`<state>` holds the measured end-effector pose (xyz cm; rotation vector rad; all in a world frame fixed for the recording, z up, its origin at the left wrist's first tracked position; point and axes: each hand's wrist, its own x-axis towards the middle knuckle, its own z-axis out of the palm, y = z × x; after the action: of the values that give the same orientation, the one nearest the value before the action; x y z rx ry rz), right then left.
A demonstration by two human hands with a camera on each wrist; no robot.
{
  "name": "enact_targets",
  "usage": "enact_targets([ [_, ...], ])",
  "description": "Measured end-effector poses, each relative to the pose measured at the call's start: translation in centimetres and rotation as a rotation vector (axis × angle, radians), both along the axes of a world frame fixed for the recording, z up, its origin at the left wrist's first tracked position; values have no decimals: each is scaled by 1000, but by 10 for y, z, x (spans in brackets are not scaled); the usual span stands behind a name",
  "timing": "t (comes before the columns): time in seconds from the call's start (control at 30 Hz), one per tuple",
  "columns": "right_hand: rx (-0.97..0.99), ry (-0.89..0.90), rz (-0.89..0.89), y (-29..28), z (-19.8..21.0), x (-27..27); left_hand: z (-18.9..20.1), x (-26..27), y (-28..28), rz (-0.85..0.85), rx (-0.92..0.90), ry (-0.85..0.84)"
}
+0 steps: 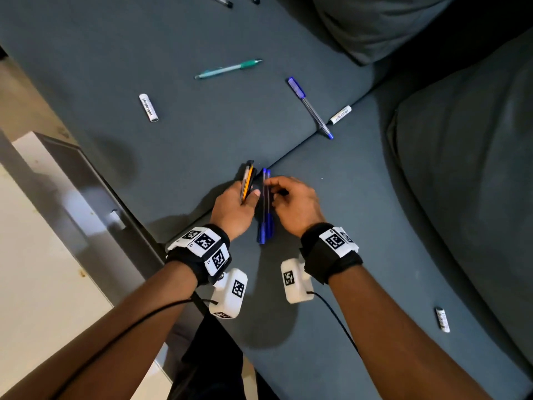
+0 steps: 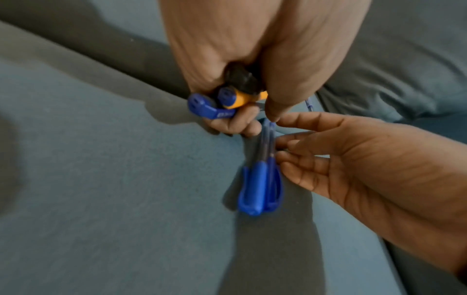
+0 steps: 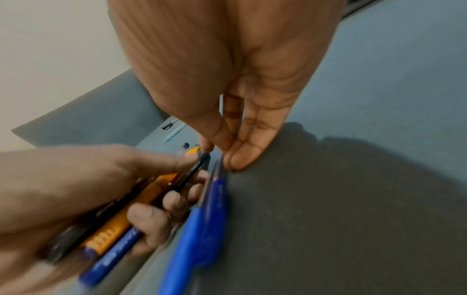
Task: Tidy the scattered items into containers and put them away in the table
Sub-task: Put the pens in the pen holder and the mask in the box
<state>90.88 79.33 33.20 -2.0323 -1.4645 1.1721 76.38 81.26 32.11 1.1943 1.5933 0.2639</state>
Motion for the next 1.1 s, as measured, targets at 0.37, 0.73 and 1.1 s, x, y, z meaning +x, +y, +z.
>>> enact_targets([
  [0.37,172,-201,-217,60,15,44,13,11,10,-472,216,358],
  [0.73,34,-389,-83,138,4,32,8,-52,11,-143,114,59],
  [1.1,321,-10,267,54,17,-54,18,-74,48,467,-43,-410],
])
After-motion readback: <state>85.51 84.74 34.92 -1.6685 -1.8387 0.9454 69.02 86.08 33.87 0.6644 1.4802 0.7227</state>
